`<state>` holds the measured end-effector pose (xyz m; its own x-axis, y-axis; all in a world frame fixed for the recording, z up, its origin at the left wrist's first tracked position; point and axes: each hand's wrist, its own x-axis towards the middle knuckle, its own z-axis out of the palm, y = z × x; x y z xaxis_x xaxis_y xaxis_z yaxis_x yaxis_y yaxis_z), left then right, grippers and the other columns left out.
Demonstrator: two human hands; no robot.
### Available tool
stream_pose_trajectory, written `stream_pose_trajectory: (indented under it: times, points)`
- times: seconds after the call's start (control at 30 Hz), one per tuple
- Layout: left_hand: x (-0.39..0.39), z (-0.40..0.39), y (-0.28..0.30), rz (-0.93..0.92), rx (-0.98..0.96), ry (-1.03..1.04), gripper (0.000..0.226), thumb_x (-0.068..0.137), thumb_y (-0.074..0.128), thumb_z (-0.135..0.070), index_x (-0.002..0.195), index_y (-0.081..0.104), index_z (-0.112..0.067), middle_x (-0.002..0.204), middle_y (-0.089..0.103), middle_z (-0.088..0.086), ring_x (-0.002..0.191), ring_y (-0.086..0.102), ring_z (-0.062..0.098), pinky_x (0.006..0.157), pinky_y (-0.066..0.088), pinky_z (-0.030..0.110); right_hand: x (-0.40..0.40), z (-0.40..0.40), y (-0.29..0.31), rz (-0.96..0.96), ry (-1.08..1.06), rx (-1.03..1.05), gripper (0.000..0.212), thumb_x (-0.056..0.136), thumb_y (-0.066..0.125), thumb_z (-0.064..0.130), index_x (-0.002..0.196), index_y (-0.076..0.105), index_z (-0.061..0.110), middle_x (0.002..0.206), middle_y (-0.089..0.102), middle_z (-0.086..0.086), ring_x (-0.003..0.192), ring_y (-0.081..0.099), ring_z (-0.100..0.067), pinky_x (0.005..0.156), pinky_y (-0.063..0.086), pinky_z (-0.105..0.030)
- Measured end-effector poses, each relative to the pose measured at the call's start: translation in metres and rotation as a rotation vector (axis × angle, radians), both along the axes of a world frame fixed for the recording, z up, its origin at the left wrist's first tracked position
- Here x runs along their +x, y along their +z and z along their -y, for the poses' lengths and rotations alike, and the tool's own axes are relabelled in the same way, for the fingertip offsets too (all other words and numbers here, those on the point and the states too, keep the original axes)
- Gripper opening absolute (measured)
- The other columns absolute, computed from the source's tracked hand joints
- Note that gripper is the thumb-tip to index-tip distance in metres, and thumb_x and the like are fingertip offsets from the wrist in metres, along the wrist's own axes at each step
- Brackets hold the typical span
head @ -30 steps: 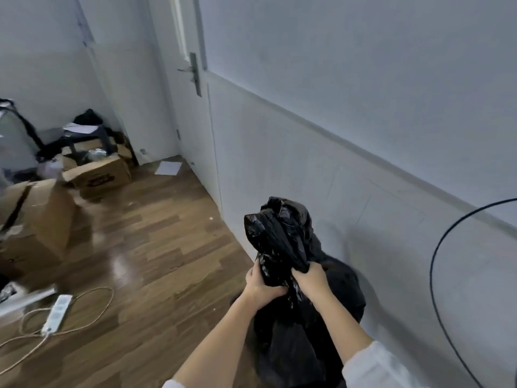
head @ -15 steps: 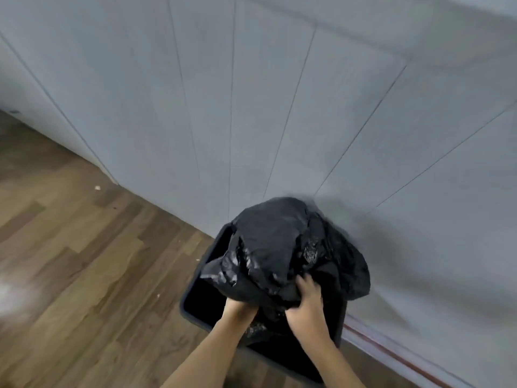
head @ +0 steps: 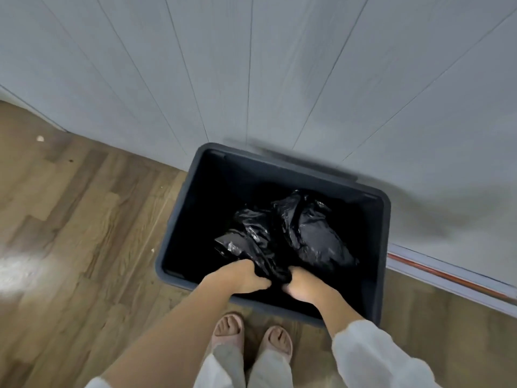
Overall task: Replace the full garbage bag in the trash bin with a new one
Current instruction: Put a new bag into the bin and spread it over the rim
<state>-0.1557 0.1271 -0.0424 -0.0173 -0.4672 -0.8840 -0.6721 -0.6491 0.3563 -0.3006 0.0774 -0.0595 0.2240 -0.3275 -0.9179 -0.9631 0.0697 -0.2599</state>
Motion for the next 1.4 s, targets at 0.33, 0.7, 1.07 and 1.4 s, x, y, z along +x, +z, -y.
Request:
stream_pose_trajectory:
  times: [0.33, 0.7, 1.07, 1.4]
  points:
    - [0.029, 0.009, 0.082, 0.468, -0.945, -0.680, 0.086, 0.053, 0.076, -0.056, 0.128, 0.055, -0.018, 0.121, 0.068, -0.001, 0.112, 0.063, 0.023, 0.097, 0.049, 0.041, -0.011, 0.021, 0.098, 0.410, -0.056, -0.348, 0.025, 0.085, 0.063, 0.028, 0.101, 0.063, 0.008, 0.098, 0.070, -0.004, 0.092, 0.064, -0.019, 0.067, 0.043, -0.016]
    - [0.049, 0.033, 0.097, 0.291, -0.694, 0.183, 0.022, 0.088, 0.045, -0.027, 0.076, 0.058, -0.013, 0.077, 0.039, -0.008, 0.090, 0.025, 0.013, 0.084, 0.015, 0.027, -0.030, 0.029, 0.106, 0.148, 0.179, -0.648, 0.106, 0.065, 0.067, 0.061, 0.147, 0.004, 0.035, 0.128, 0.050, 0.004, 0.129, 0.039, -0.020, 0.114, 0.010, -0.057]
    - [0.046, 0.039, 0.115, -0.239, -0.436, 0.610, 0.039, 0.091, 0.050, -0.029, 0.055, 0.041, -0.017, 0.047, 0.042, -0.007, 0.039, 0.038, 0.003, 0.043, 0.033, 0.016, 0.022, 0.019, 0.104, 0.202, -0.315, -0.571, 0.061, 0.068, 0.074, 0.033, 0.111, 0.038, 0.011, 0.111, 0.062, -0.014, 0.101, 0.060, -0.036, 0.085, 0.051, -0.044]
    - [0.075, 0.033, 0.093, 0.628, -0.532, -0.124, 0.039, 0.082, 0.052, -0.001, 0.118, 0.046, -0.015, 0.096, 0.068, 0.010, 0.082, 0.057, 0.029, 0.078, 0.037, 0.034, -0.012, 0.057, 0.108, -0.147, 0.019, -0.770, 0.042, 0.087, 0.045, -0.004, 0.127, 0.045, 0.009, 0.119, 0.061, -0.019, 0.109, 0.056, -0.036, 0.087, 0.045, -0.039]
